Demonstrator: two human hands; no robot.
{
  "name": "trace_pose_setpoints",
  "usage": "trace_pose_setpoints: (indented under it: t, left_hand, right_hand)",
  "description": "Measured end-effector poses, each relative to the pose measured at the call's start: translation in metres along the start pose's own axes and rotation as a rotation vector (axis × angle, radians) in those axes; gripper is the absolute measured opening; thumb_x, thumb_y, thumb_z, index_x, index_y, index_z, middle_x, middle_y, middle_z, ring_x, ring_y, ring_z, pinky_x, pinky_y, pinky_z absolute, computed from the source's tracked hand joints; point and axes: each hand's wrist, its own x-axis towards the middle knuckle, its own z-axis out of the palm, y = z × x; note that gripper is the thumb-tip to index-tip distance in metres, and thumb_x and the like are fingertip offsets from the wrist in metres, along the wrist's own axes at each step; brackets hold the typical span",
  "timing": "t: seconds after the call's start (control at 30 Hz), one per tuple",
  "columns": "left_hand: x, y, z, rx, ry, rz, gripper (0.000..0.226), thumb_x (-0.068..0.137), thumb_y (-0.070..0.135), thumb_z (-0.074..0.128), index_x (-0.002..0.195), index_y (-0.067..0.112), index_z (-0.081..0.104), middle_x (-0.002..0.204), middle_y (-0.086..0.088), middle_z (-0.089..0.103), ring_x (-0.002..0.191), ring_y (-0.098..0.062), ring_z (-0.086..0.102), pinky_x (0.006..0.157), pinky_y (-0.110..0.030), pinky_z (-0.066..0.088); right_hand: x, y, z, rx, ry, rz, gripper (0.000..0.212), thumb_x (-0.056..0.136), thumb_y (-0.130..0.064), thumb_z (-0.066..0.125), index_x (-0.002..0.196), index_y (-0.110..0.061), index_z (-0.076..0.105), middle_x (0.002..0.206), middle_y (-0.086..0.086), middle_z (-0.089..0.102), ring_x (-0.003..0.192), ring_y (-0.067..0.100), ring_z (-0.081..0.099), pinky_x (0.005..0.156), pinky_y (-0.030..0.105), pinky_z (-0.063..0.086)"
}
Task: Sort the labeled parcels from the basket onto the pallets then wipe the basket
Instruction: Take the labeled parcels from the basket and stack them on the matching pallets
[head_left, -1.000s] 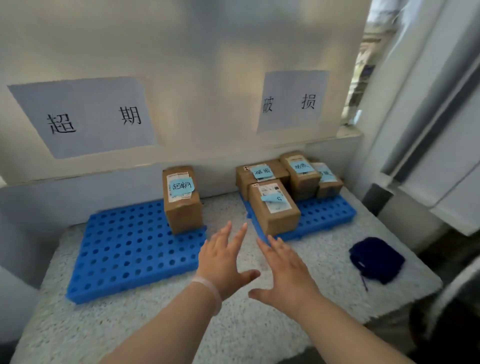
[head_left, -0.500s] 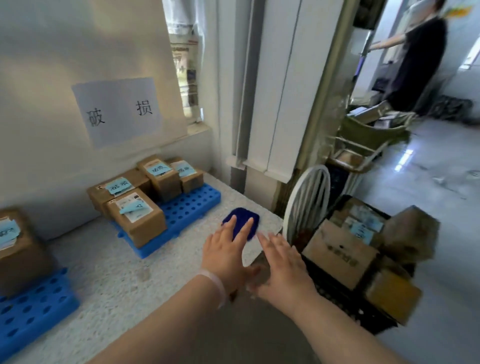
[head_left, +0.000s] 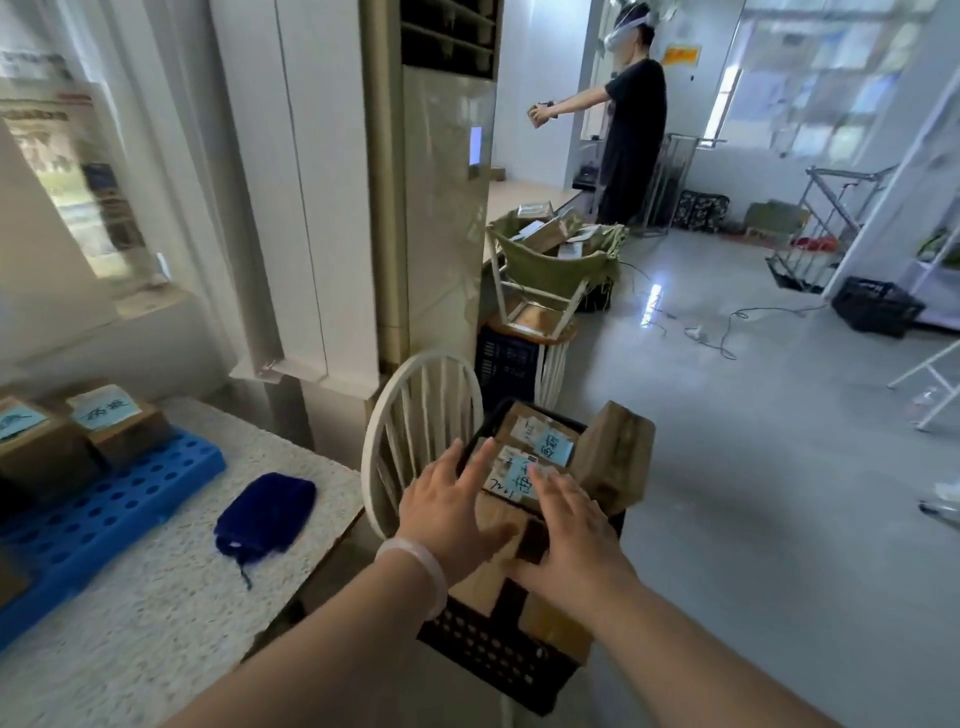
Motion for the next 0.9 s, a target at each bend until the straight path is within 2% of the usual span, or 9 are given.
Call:
trace_pose_setpoints:
  t: [0.13, 0.27, 0.47, 0.67, 0.77, 0.9]
  left_hand:
    - [0.027, 0.035, 0.023, -0.017, -0.05, 0.005, 0.094, 0.084, 0.065, 0.056, 0.15, 0.048, -0.008, 0.164, 0.005, 0.001, 0.15, -0.022, 0.008, 0.121, -0.044, 0.013]
    - [0.056, 0.06, 0.041, -0.02, -0.145, -0.004, 0.09, 0.089, 0.058, 0.056, 0.151, 0.045, -0.009, 0.164, 0.006, -0.005, 0.151, -0.023, 0.002, 0.122, -0.044, 0.01]
    - [0.123, 0.072, 0.077, -0.053, -0.246, 0.007, 0.082, 0.092, 0.058, 0.05, 0.152, 0.044, -0.003, 0.164, 0.004, -0.002, 0.15, -0.024, 0.002, 0.121, -0.046, 0.009]
    - [0.206, 0.07, 0.116, -0.096, -0.436, 0.072, 0.079, 0.094, 0.056, 0.048, 0.153, 0.042, -0.003, 0.164, 0.004, -0.002, 0.15, -0.025, 0.005, 0.121, -0.046, 0.012]
    - [0.247, 0.073, 0.136, -0.12, -0.488, 0.061, 0.079, 0.094, 0.054, 0.049, 0.153, 0.041, -0.002, 0.163, 0.004, 0.0, 0.15, -0.025, 0.005, 0.121, -0.047, 0.013]
    - [0.287, 0.085, 0.167, -0.132, -0.572, 0.144, 0.076, 0.096, 0.048, 0.049, 0.153, 0.042, 0.0, 0.163, 0.004, -0.002, 0.149, -0.025, 0.004, 0.12, -0.047, 0.014]
  right_hand:
    - [0.014, 0.05, -0.012, 0.044, -0.032, 0.094, 0.106, 0.082, -0.059, 0.066, 0.154, -0.038, -0.01, 0.164, -0.009, -0.009, 0.151, 0.016, -0.008, 0.121, 0.041, 0.002]
    - [0.036, 0.088, -0.016, 0.111, 0.018, 0.206, 0.099, 0.085, -0.066, 0.058, 0.155, -0.038, -0.007, 0.165, -0.008, -0.003, 0.152, 0.019, 0.0, 0.121, 0.044, 0.012]
    - [0.076, 0.133, -0.007, 0.188, 0.003, 0.373, 0.091, 0.09, -0.061, 0.054, 0.154, -0.038, -0.006, 0.165, -0.007, -0.002, 0.152, 0.021, 0.004, 0.122, 0.046, 0.017]
    - [0.128, 0.178, -0.003, 0.265, 0.011, 0.573, 0.094, 0.09, -0.058, 0.057, 0.156, -0.034, -0.006, 0.165, -0.003, 0.003, 0.151, 0.023, 0.009, 0.12, 0.043, 0.021]
    - [0.165, 0.203, 0.0, 0.306, 0.046, 0.642, 0.094, 0.09, -0.057, 0.057, 0.157, -0.03, -0.004, 0.165, 0.0, 0.005, 0.151, 0.023, 0.01, 0.121, 0.042, 0.02]
    - [0.208, 0.23, 0.009, 0.437, 0.075, 0.786, 0.095, 0.09, -0.053, 0.059, 0.157, -0.027, -0.004, 0.165, 0.002, 0.003, 0.151, 0.024, 0.008, 0.121, 0.044, 0.019]
